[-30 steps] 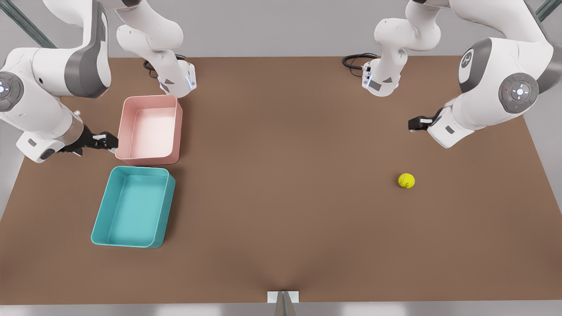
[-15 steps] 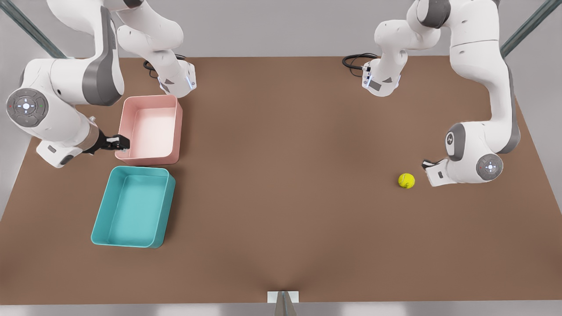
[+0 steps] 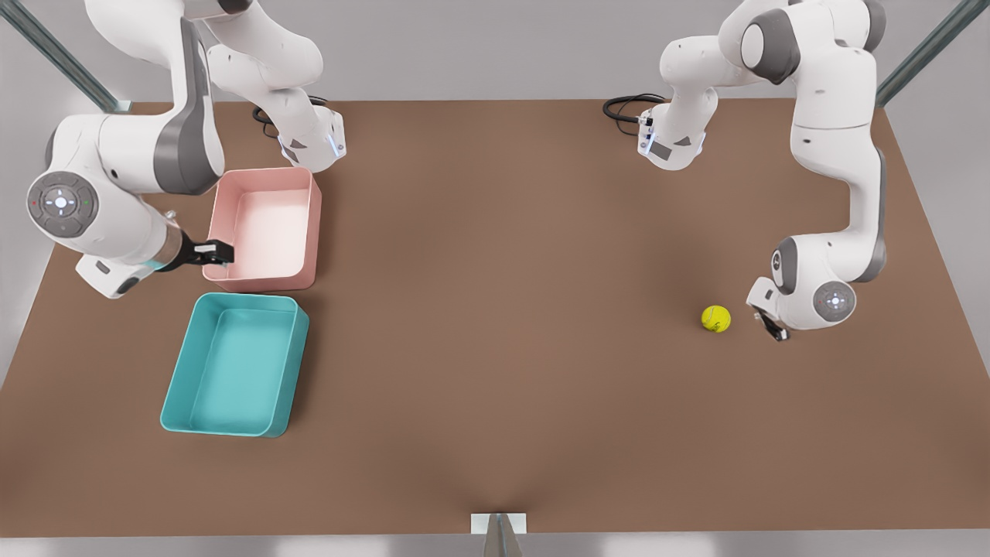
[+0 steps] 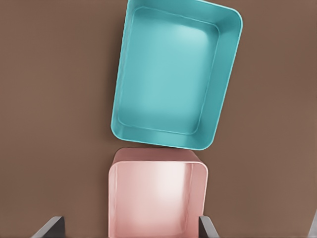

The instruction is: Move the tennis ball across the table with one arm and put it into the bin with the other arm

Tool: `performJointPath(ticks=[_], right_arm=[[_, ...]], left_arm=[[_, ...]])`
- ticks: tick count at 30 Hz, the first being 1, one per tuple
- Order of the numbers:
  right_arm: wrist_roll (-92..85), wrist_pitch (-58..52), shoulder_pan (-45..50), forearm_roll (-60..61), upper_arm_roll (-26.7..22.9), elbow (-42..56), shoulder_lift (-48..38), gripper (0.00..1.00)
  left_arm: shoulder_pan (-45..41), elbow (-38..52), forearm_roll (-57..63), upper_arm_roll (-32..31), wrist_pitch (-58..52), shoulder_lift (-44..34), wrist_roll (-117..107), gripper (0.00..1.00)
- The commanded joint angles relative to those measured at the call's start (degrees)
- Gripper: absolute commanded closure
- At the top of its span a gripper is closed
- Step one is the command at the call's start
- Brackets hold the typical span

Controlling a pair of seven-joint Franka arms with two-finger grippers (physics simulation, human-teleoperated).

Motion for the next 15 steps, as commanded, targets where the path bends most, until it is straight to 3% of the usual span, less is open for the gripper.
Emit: performJointPath(ticks=[1,15], right_arm=[[0.9,0.4,-0.1,-0.3,0.0,0.0,0.0,0.0],[0.9,-0.2,0.0,-0.3,0.0,0.0,0.2,0.0]], left_arm=[[-0.2,-0.7,1.5,0.1,-0.3,0.7,23.2,0.79],[-2.7,-1.5,1.4,0.1,4.4,3.9,17.6,0.79]])
